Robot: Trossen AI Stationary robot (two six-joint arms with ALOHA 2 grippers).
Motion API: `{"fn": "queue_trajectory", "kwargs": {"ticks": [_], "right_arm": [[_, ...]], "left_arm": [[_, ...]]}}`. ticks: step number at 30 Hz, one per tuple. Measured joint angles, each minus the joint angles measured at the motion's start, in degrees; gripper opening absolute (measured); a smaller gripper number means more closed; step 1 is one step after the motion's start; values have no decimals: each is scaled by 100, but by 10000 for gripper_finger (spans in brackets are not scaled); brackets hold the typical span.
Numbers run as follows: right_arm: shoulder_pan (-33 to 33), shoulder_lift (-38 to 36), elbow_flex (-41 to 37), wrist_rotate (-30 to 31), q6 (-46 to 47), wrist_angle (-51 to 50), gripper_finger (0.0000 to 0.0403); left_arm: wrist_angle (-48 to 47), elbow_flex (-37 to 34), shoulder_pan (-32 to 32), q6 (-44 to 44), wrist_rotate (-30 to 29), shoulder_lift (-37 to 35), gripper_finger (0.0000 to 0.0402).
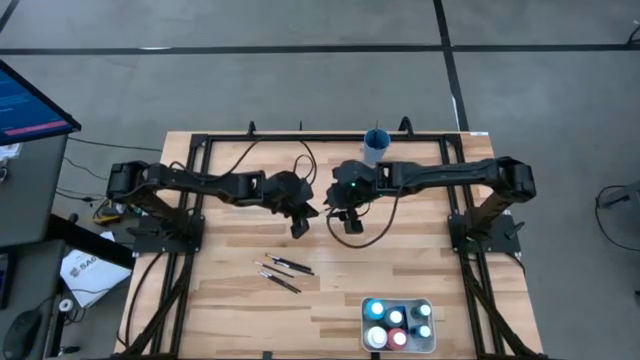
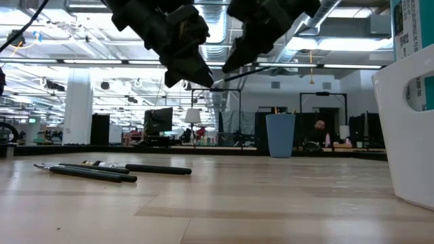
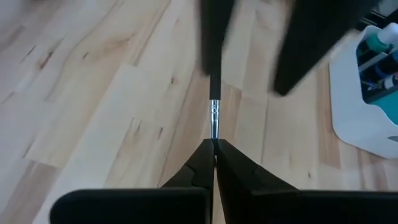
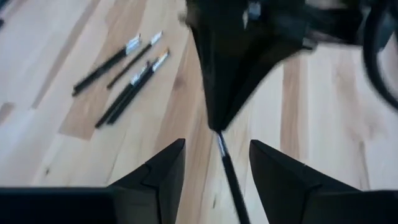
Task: Pick & Place Paint Supplies
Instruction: Put the silver paintbrush into the blue cup
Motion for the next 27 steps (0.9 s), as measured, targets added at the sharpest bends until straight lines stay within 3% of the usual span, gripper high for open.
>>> {"fn": "queue_trajectory", "kwargs": {"ticks": [13, 27], "right_arm": [[-15, 446, -2, 5, -379, -15, 160], [-88, 387, 0, 0, -419, 39, 144]], "left_arm": [[91, -2, -17, -19, -1, -4, 0], [116, -2, -15, -7, -55, -7, 0]]}}
